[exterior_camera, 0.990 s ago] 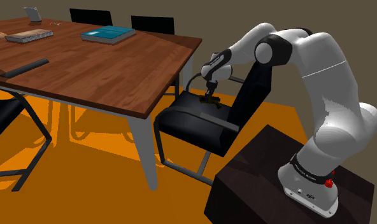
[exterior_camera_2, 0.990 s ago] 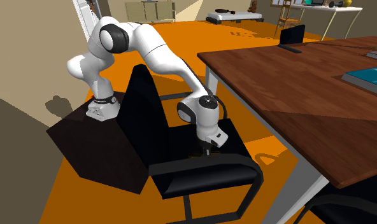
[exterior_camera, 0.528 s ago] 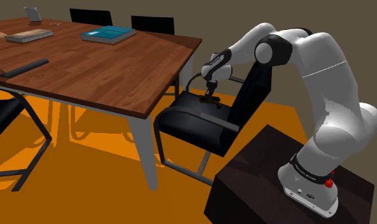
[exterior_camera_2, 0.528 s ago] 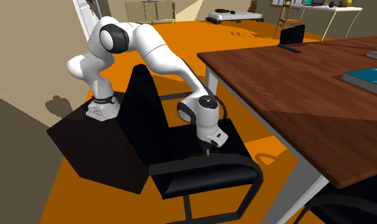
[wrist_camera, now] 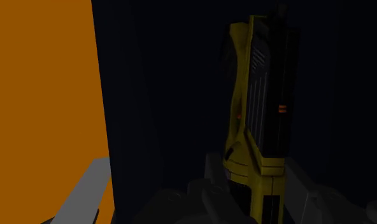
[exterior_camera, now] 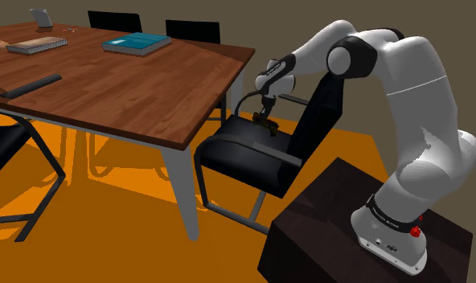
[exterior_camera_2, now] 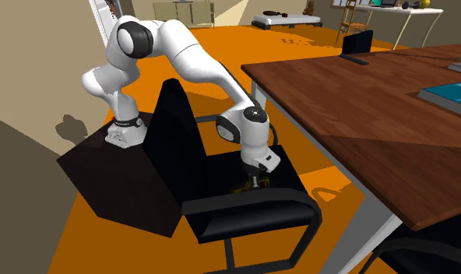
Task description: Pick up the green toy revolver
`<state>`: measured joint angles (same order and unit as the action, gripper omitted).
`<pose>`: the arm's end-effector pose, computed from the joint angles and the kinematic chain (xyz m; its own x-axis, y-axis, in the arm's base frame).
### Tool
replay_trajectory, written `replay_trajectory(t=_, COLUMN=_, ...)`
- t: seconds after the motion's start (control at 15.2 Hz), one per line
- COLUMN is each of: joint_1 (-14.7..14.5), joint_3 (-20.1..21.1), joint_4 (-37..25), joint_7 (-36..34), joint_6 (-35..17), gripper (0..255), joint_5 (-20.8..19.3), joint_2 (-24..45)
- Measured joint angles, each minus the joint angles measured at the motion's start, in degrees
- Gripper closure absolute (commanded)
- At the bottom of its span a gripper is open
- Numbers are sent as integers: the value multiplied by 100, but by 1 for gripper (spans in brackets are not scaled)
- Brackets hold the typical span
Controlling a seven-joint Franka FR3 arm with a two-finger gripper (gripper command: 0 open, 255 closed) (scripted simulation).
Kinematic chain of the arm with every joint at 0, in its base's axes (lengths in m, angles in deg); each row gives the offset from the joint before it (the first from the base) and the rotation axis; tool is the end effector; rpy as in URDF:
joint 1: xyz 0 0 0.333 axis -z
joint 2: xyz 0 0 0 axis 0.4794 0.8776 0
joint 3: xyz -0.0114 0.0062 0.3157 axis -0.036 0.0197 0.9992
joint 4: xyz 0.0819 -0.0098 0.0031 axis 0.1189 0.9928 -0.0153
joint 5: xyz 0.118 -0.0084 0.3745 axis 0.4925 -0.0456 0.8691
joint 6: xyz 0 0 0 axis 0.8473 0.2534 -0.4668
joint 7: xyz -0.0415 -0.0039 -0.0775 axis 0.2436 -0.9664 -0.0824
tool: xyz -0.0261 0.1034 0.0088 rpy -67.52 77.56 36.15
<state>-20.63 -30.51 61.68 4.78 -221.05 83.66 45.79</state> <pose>0.6629 -0.1835 0.1784 0.9435 0.3275 0.0501 0.3300 -0.9425 -0.0536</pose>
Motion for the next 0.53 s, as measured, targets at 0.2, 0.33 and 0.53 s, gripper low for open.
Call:
replay_trajectory(t=0.2, joint_1=-31, joint_3=-31, joint_4=38, joint_7=-40, joint_6=139, gripper=255, joint_5=-36, joint_2=-179)
replay_trajectory(t=0.33, joint_1=-41, joint_3=-52, joint_4=67, joint_7=-54, joint_6=230, gripper=255, joint_5=-59, joint_2=-299)
replay_trajectory(t=0.53, joint_1=-58, joint_3=-78, joint_4=86, joint_7=-81, joint_6=352, gripper=255, joint_5=-90, joint_2=-442)
